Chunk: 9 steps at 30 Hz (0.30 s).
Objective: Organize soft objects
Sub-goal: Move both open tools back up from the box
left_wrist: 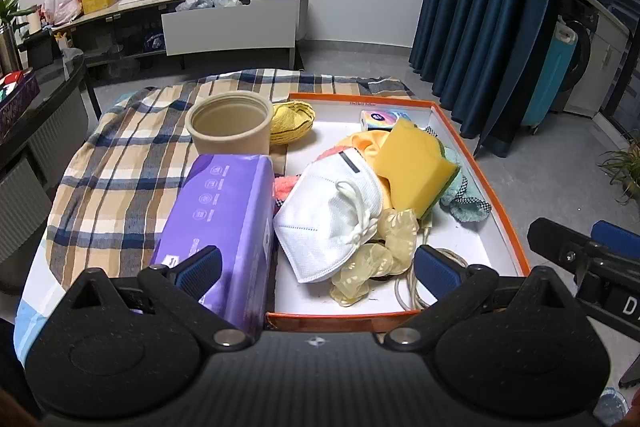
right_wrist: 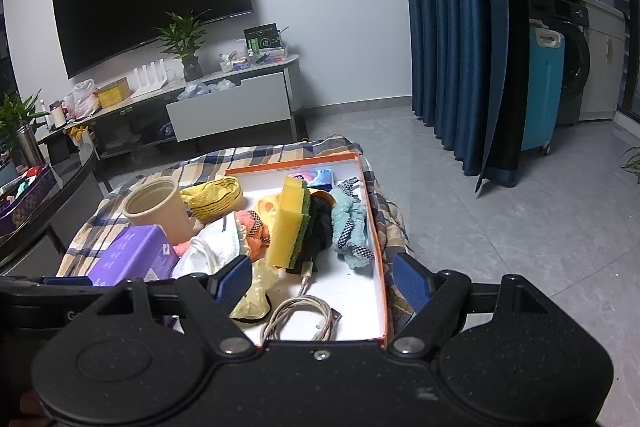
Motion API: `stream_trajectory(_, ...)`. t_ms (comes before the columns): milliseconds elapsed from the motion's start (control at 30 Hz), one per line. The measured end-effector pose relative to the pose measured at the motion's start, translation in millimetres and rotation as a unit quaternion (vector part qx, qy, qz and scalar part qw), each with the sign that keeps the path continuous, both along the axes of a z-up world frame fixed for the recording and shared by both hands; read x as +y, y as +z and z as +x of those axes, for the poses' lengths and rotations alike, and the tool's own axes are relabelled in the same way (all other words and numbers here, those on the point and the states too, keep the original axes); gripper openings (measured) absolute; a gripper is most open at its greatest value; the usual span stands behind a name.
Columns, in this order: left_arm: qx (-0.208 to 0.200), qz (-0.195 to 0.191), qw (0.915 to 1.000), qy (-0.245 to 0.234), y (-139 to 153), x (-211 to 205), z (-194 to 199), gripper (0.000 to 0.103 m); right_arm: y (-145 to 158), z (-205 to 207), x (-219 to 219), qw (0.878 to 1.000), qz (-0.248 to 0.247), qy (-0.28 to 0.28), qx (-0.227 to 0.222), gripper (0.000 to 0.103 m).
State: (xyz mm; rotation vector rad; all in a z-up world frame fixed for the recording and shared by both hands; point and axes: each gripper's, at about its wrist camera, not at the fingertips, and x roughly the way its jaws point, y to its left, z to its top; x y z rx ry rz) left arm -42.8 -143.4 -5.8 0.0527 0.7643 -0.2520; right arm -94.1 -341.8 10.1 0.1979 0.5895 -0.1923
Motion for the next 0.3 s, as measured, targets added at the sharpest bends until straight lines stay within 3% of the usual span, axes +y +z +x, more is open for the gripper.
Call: stream_trajectory(300, 0.008, -0.006, 0.9999, 0.011, -1.9, 6.9, 1.9, 0.103, 1.4, 0.6, 1.0, 1.000, -0.002, 0.000, -0.001, 0.092)
